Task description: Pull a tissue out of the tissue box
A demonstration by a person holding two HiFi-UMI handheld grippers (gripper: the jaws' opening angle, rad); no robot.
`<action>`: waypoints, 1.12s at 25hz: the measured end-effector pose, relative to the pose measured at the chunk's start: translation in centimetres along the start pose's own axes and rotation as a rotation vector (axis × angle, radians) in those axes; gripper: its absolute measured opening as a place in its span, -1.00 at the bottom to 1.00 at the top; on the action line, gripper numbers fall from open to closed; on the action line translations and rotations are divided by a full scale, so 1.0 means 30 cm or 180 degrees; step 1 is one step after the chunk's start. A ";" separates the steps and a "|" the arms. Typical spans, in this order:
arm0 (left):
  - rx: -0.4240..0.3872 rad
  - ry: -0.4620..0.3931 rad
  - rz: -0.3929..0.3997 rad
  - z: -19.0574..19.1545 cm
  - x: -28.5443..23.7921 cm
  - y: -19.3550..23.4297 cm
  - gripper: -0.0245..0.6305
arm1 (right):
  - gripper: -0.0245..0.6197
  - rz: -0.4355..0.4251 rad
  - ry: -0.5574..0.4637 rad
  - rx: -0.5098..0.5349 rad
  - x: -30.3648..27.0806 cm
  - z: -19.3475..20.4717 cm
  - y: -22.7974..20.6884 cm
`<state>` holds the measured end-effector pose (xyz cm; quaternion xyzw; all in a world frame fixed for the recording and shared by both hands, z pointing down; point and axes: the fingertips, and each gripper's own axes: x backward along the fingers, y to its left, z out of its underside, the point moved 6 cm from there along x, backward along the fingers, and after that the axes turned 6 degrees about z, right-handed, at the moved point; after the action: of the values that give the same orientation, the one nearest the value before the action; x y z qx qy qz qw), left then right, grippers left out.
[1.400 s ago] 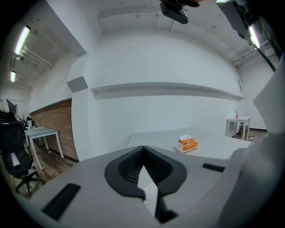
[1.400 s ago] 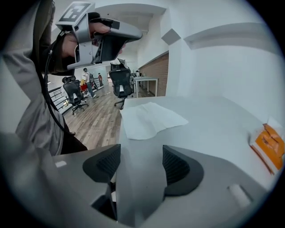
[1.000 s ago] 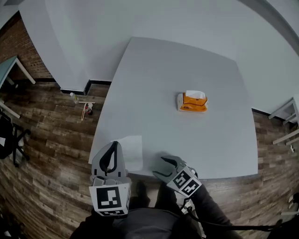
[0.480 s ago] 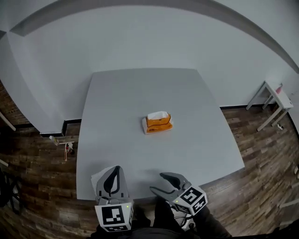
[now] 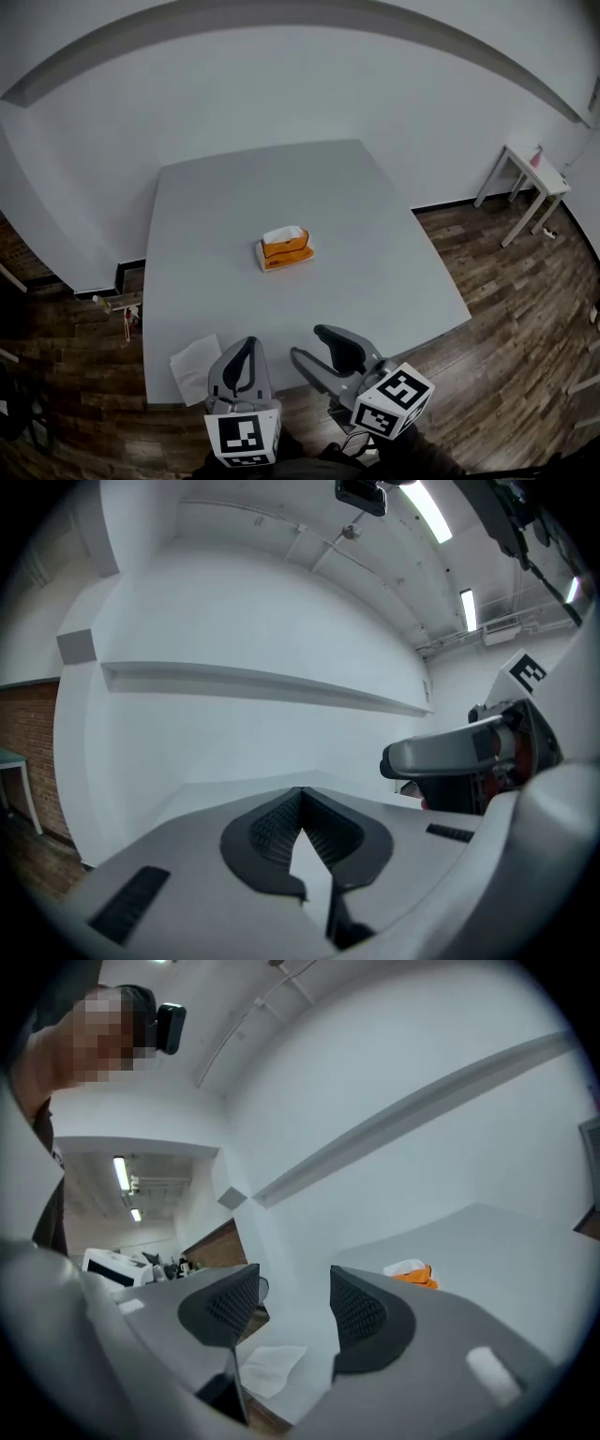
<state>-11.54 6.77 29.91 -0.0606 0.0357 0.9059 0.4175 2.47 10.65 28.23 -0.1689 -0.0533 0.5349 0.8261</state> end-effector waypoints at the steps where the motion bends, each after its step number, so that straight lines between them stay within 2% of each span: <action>1: 0.0015 -0.0006 -0.0005 -0.007 0.011 -0.022 -0.93 | -0.20 0.0053 -0.0049 -0.0030 0.022 -0.016 0.000; 6: 0.0033 -0.0039 0.0045 -0.032 0.061 -0.133 -0.93 | -0.23 0.0167 -0.0098 0.0154 0.137 -0.046 0.024; 11: 0.0049 -0.0136 0.0361 -0.055 0.046 -0.232 -0.93 | -0.23 0.0393 -0.0130 0.0265 0.248 -0.055 0.032; 14: 0.0031 -0.0137 0.0443 -0.078 0.050 -0.243 -0.93 | -0.23 0.0499 -0.0139 0.0225 0.275 -0.056 0.053; 18: 0.0038 -0.0108 0.0408 -0.070 0.086 -0.254 -0.93 | -0.23 0.0493 -0.0125 0.0220 0.283 -0.047 0.076; 28: 0.0100 -0.0024 0.0132 -0.060 0.102 -0.257 -0.93 | -0.23 0.0361 -0.0131 0.0352 0.253 -0.061 0.068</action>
<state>-7.51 13.87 27.58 -0.0499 0.0496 0.9140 0.3996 4.40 17.85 25.14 -0.1149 -0.0310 0.5862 0.8013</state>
